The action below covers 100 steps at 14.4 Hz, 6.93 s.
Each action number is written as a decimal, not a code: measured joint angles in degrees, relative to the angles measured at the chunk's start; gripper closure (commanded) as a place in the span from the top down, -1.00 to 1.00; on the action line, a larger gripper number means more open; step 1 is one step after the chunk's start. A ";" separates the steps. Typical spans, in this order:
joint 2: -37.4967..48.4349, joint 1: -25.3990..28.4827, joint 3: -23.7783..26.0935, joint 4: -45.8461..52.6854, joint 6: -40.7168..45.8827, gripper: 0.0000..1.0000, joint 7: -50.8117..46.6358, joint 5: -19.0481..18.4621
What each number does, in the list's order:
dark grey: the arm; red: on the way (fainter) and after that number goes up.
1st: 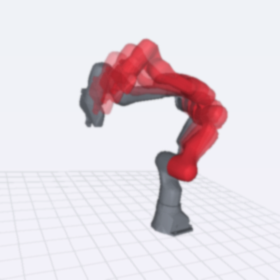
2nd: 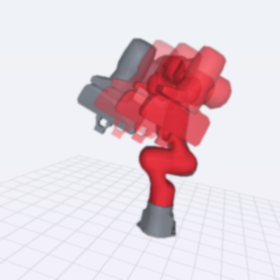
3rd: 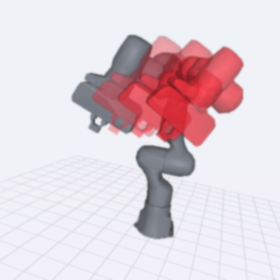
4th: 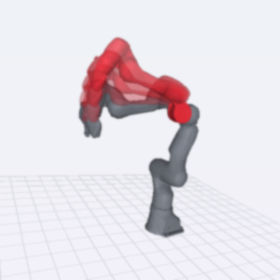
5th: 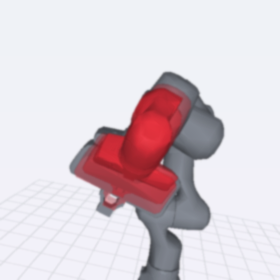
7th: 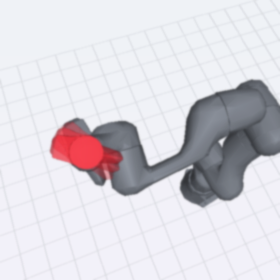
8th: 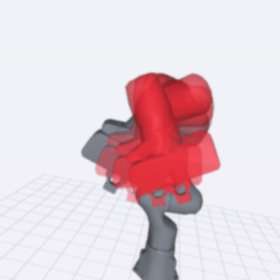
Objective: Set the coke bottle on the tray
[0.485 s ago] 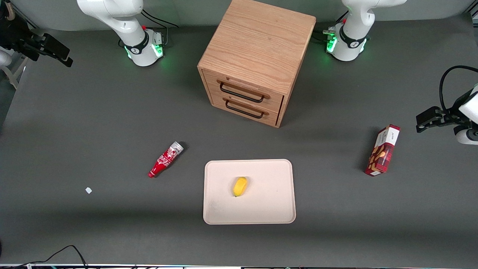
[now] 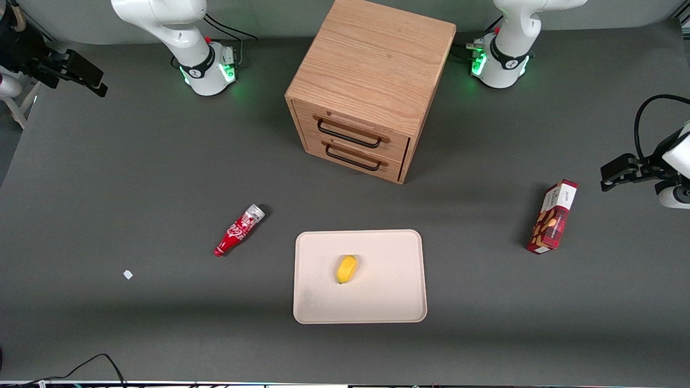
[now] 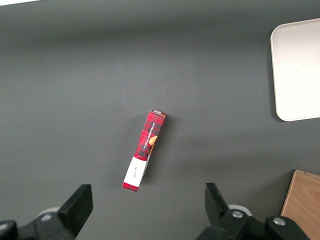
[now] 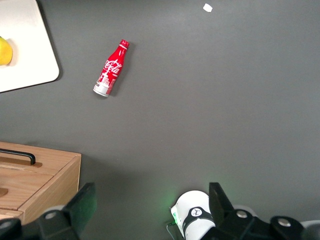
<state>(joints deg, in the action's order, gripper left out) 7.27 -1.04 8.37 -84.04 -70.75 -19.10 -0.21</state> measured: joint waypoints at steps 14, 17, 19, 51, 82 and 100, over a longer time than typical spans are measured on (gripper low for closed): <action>-33.54 0.78 8.69 -11.10 -36.32 1.00 -40.01 2.27; -33.63 1.08 8.96 -20.32 -47.54 1.00 -41.66 -0.54; -33.96 1.27 9.15 -24.80 -53.17 1.00 -43.88 -4.02; -31.40 1.66 24.05 3.69 -29.37 -1.00 -32.68 -17.03; -64.94 8.00 21.55 13.42 -56.63 1.00 -29.77 -25.79; -11.81 2.83 -1.13 10.16 -2.94 1.00 3.30 -1.24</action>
<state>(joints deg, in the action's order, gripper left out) -4.54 1.79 7.24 -73.89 -73.69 -15.79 -1.45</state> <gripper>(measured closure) 0.000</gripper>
